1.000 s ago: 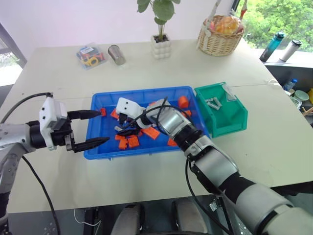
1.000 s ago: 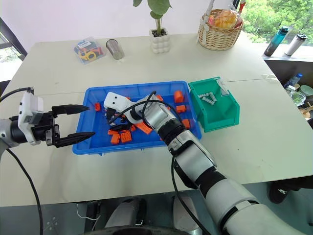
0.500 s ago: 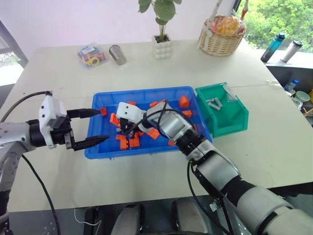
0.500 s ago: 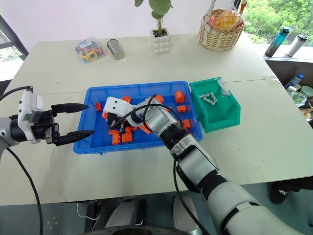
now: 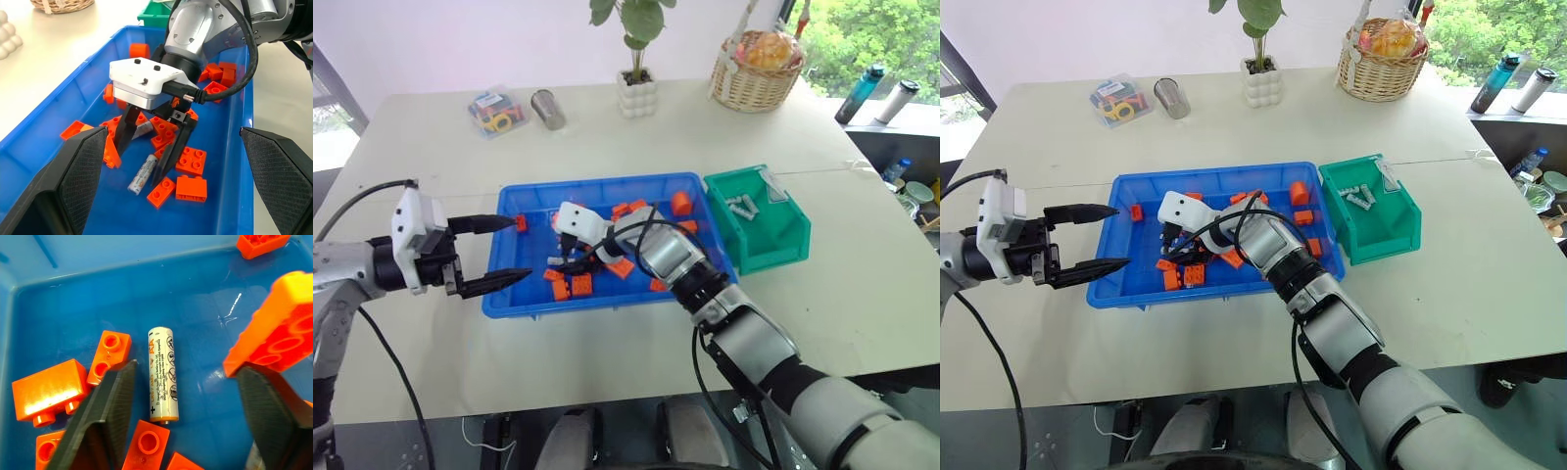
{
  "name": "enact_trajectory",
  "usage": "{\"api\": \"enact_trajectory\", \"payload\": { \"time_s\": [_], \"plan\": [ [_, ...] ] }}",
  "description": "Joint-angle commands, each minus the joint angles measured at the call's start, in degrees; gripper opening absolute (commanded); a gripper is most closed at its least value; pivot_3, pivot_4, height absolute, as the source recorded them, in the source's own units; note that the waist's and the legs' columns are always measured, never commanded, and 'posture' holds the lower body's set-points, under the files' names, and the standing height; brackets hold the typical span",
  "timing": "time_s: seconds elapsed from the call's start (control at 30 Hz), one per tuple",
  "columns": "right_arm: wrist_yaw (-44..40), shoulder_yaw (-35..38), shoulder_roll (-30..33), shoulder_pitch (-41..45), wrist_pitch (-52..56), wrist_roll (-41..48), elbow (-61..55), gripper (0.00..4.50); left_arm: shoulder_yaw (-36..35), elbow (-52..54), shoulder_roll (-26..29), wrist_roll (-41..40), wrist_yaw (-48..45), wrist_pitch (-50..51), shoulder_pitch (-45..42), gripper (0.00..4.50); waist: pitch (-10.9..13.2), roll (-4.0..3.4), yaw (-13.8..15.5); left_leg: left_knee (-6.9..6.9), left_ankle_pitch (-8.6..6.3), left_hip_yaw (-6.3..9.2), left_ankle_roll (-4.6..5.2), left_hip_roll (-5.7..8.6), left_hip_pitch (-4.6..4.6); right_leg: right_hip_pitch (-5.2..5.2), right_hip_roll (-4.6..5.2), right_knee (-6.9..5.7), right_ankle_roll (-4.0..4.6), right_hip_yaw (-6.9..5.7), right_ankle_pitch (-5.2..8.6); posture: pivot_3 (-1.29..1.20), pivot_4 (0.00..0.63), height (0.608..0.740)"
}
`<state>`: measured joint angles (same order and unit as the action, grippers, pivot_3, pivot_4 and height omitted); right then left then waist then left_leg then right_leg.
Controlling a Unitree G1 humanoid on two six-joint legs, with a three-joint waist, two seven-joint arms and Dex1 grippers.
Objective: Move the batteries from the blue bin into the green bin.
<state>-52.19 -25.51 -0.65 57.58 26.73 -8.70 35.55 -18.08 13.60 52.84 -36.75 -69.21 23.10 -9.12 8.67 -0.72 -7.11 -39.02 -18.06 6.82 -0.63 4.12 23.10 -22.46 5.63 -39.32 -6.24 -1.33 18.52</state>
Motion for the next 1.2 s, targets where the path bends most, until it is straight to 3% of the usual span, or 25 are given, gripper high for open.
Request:
{"api": "enact_trajectory", "payload": {
  "time_s": [0.03, 0.5, 0.93, 1.03, 1.17, 1.2],
  "plan": [
    [-0.2, 1.1, 0.9, 0.5, 0.5, 0.9, -6.0, 3.07, -0.3, 0.5, 0.0, 0.0, -0.1, -1.2, -0.7, 4.50, 0.0, 0.00, 0.0, 0.00, 0.00, 0.00, 0.00, 0.00, 0.00, 0.00, 0.00, 0.00, 0.00, 0.00, 0.00, 0.00, 0.150, 0.737],
    [-0.4, 1.0, 3.5, -1.3, 6.8, 3.1, -15.8, 3.07, -0.3, 0.6, -0.1, -0.1, 0.0, -1.3, -0.1, 4.50, 0.0, 0.00, 0.1, 0.01, 0.00, 0.00, 0.00, 0.00, 0.01, 0.01, 0.01, 0.00, 0.00, 0.07, 0.00, 0.00, 0.150, 0.737],
    [2.6, -1.5, 1.4, -3.3, -2.2, 1.0, -0.7, 3.07, -1.0, 0.6, 0.9, -1.0, -0.9, -0.1, -1.0, 4.50, 0.0, 0.01, 0.0, 0.01, 0.00, -0.02, 0.00, 0.00, -0.01, 0.02, 0.00, 0.00, 0.00, 0.07, 0.00, 0.00, 0.150, 0.737],
    [2.8, -1.6, 0.9, -3.5, -3.3, 1.0, 0.4, 2.25, -1.1, 0.6, 1.0, -0.9, -0.8, 0.1, -1.1, 4.50, 0.0, 0.01, 0.0, 0.00, 0.00, -0.02, 0.00, 0.00, -0.02, 0.02, 0.00, 0.00, 0.00, 0.07, 0.00, 0.00, 0.150, 0.737],
    [2.6, -0.4, 0.6, -3.3, -2.4, 2.0, -1.2, 0.23, -0.9, 1.0, 0.7, -0.9, -0.4, 0.2, -1.0, 4.50, 0.0, 0.01, 0.0, 0.00, 0.00, -0.02, 0.00, 0.00, -0.02, 0.02, 0.00, 0.00, 0.00, 0.07, 0.00, 0.00, 0.150, 0.737],
    [2.4, -0.2, 0.7, -3.3, -2.0, 2.2, -1.8, 0.12, -0.8, 1.0, 0.6, -0.9, -0.3, 0.2, -0.9, 4.50, 0.0, 0.01, 0.1, 0.01, 0.00, -0.01, 0.00, 0.00, -0.02, 0.03, 0.00, 0.00, 0.00, 0.07, 0.00, 0.00, 0.150, 0.737]
  ]
}}
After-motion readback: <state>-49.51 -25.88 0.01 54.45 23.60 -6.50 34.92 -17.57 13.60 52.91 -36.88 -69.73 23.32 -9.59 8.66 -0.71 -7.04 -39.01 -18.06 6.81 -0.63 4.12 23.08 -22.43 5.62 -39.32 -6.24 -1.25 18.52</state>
